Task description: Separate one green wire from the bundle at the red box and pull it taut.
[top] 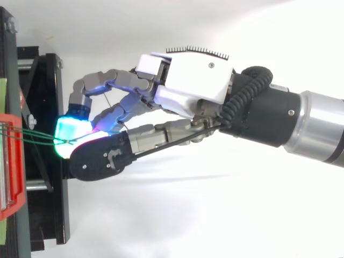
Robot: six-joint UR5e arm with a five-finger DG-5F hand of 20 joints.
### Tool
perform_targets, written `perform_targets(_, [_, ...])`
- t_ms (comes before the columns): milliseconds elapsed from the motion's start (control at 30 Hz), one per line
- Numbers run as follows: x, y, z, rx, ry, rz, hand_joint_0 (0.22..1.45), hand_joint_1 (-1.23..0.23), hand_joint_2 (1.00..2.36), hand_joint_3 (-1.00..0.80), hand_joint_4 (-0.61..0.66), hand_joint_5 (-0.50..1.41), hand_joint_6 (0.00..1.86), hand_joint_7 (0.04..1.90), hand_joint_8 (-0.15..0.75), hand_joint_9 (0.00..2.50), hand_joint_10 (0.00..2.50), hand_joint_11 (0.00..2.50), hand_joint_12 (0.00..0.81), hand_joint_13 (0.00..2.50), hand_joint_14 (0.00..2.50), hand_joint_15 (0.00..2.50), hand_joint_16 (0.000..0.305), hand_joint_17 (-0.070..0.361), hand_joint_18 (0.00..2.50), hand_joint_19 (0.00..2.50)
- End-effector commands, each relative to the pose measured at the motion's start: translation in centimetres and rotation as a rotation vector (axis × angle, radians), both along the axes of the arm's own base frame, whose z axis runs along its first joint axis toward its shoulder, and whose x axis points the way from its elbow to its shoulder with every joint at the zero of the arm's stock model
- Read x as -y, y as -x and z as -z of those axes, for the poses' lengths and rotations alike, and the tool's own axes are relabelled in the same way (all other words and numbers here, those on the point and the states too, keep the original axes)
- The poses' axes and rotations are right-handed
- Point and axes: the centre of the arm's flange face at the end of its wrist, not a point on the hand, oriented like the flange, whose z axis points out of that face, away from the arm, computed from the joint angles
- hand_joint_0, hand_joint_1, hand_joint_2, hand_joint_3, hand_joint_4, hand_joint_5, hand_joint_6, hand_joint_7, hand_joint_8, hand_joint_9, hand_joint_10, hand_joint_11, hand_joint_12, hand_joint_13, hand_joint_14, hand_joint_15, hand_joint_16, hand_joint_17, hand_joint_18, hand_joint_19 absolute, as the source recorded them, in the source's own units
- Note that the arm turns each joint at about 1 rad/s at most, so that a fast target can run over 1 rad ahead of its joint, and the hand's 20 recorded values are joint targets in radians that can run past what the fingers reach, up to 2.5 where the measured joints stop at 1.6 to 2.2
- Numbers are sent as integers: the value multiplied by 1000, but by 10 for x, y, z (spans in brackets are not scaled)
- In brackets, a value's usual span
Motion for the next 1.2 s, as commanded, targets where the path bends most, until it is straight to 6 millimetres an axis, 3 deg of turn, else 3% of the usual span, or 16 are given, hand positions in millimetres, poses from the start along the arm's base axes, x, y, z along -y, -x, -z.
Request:
perform_targets(0, [-3,0,0,1,13,1,581,-733,1013,-293,90,-150,777,976,221,952,19,503,321,652,14,364,45,100,437,374])
perform_targets(133, [-4,0,0,1,18,12,580,-740,1013,-287,102,-165,827,932,219,948,19,523,323,650,15,367,45,101,437,380])
perform_targets(300, [-5,0,-2,1,18,12,547,-647,1006,-403,116,-151,820,925,228,974,16,519,326,653,14,374,46,103,440,378])
perform_targets(400, [-5,-1,-4,4,17,12,562,-619,1009,-364,109,-148,825,955,230,989,16,522,323,655,15,376,45,101,437,384])
perform_targets(600, [-5,-3,-8,13,16,14,573,-716,1015,-213,66,-155,858,1028,235,985,16,543,330,673,15,394,46,102,454,379])
perform_targets(833, [-9,-5,-15,18,15,9,599,-797,1017,-187,7,-175,901,936,233,944,17,581,327,671,16,407,45,101,462,389])
perform_targets(1167, [-15,-5,-14,15,16,6,715,-937,1005,-441,9,-177,927,931,216,950,20,606,326,707,17,409,45,102,579,372])
